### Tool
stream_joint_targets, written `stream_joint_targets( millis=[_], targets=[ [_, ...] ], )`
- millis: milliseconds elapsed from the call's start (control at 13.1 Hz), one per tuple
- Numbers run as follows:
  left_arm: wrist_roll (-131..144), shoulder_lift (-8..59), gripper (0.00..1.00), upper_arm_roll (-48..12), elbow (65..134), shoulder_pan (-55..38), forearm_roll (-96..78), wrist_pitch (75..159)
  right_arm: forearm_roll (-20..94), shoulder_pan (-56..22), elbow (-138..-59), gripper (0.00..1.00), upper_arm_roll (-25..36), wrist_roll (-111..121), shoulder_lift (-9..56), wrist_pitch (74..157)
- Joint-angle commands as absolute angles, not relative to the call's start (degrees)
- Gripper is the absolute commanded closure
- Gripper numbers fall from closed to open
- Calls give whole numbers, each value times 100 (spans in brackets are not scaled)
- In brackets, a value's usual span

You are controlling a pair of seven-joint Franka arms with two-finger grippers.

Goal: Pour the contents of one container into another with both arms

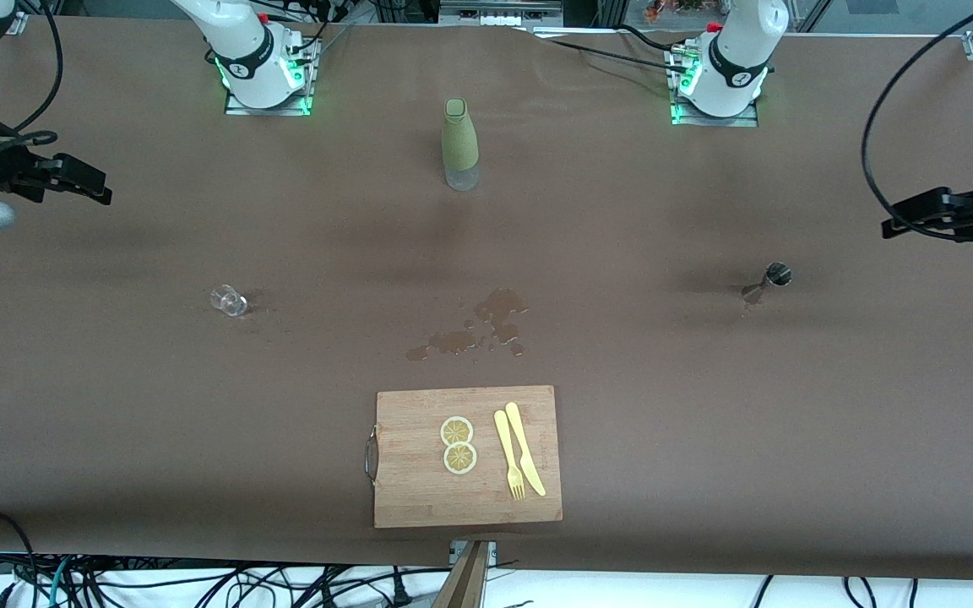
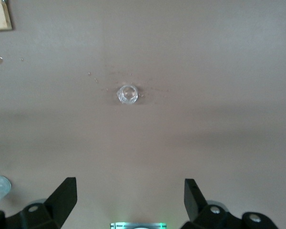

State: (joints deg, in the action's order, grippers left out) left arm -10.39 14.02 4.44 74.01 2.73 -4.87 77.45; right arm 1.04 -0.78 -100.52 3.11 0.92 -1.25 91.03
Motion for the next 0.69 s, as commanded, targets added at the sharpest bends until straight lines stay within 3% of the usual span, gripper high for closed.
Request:
stream_joint_targets(
  millis=[0,230,383,613],
  targets=[
    [-2481,1607,0,431,7558,745,-633,7734,604,8,-9940,0,404,708,35,8851],
    [-3260,1880,0,780,7637,1273,-1358,7726,650,96,-9932,0,746,2376,280,8824],
    [-3618,1934,0,1403,8083,1510,-2359,7717,782,193,-9932,0,1009,3545,482,8816],
    [-4997,2108,0,1722,8743,2011,-3337,7717,1254,474,-9923,0,1151,5382,930,8894]
  ],
)
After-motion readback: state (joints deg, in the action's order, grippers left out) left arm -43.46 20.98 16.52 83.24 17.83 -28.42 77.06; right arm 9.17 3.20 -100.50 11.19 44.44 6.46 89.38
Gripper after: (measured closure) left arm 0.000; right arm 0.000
